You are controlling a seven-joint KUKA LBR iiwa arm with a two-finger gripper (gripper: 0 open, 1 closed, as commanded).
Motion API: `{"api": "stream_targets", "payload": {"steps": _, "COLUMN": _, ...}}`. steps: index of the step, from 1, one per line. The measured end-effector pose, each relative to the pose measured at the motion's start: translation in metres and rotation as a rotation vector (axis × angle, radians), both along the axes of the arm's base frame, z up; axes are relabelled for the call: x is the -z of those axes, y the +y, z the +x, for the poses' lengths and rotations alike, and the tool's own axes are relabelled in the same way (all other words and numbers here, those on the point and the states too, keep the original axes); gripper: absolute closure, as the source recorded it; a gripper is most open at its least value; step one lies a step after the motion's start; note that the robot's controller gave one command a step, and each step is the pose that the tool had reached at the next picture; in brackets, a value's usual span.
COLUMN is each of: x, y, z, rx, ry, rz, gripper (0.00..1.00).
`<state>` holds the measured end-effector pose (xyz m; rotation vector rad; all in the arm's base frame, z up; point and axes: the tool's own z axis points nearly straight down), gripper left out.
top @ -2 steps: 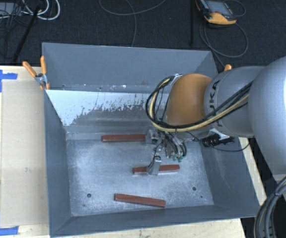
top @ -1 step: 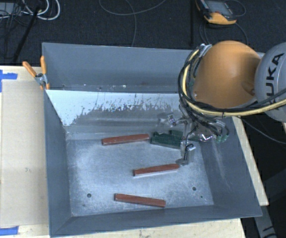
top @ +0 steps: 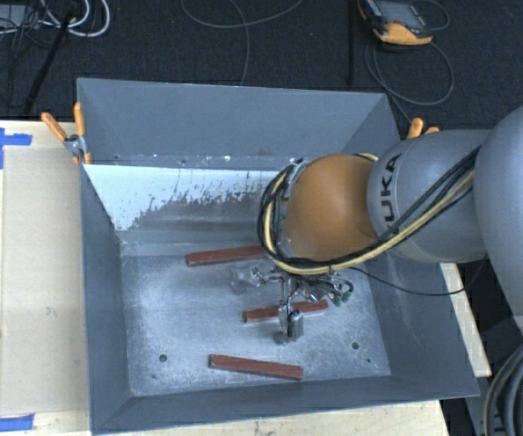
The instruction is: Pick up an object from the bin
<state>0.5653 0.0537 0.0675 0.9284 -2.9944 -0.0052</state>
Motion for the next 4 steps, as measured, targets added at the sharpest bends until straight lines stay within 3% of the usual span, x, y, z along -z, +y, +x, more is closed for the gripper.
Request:
{"api": "stream_targets", "payload": {"steps": 1, "x": -0.004, "y": -0.001, "z": 0.002, "rx": 0.004, "ry": -0.006, "rz": 0.000, "gripper": 1.00}}
{"api": "stream_targets", "payload": {"steps": 2, "x": -0.119, "y": -0.007, "z": -0.094, "rx": -0.234, "ry": -0.008, "rz": 0.000, "gripper": 1.00}}
{"api": "stream_targets", "payload": {"steps": 3, "x": -0.116, "y": -0.007, "z": -0.093, "rx": -0.231, "ry": -0.005, "rz": 0.001, "gripper": 0.00}}
{"api": "stream_targets", "payload": {"steps": 4, "x": -0.005, "y": 0.021, "z": -0.012, "rx": -0.426, "ry": -0.006, "rz": 0.003, "gripper": 0.00}}
